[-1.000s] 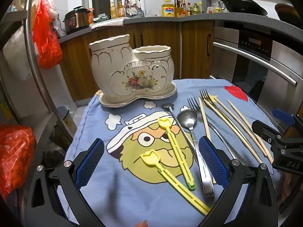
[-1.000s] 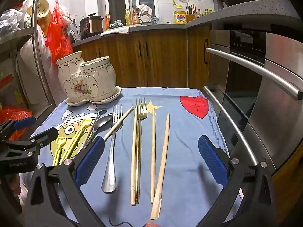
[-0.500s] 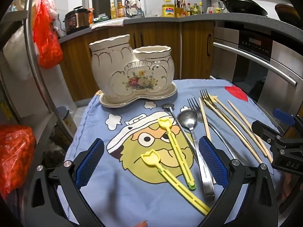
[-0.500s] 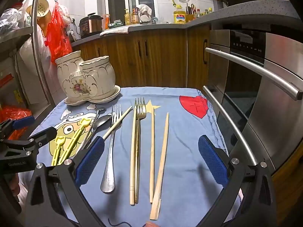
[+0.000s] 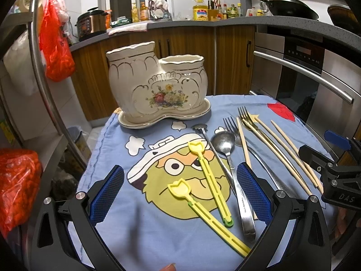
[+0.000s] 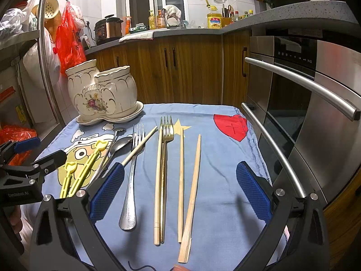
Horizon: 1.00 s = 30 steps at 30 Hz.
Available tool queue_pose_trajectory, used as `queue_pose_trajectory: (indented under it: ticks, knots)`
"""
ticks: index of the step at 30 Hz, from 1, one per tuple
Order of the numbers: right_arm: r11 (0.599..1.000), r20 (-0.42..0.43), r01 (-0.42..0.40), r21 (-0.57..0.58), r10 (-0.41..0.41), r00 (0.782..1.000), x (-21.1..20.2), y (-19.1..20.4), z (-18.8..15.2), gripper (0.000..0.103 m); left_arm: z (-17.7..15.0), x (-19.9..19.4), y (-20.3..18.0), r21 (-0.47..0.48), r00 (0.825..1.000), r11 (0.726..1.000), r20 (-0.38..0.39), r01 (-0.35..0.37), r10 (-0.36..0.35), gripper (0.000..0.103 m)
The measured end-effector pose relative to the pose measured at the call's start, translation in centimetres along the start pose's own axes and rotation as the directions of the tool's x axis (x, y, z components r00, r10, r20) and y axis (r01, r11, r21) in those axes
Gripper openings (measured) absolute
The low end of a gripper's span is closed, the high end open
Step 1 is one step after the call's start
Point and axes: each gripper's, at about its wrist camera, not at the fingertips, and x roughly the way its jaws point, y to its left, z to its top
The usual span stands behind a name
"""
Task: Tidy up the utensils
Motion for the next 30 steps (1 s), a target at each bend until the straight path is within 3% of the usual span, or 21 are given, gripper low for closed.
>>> queue_pose_trajectory:
  ticks: [30]
  knots:
    - [1.0,-0.003,0.003,-0.006,-0.003,1.0,0.01,0.12,0.0,0.098,-0.17,0.19,-0.04,0.004,1.0,1.0,-0.008,0.0,0.001,0.099]
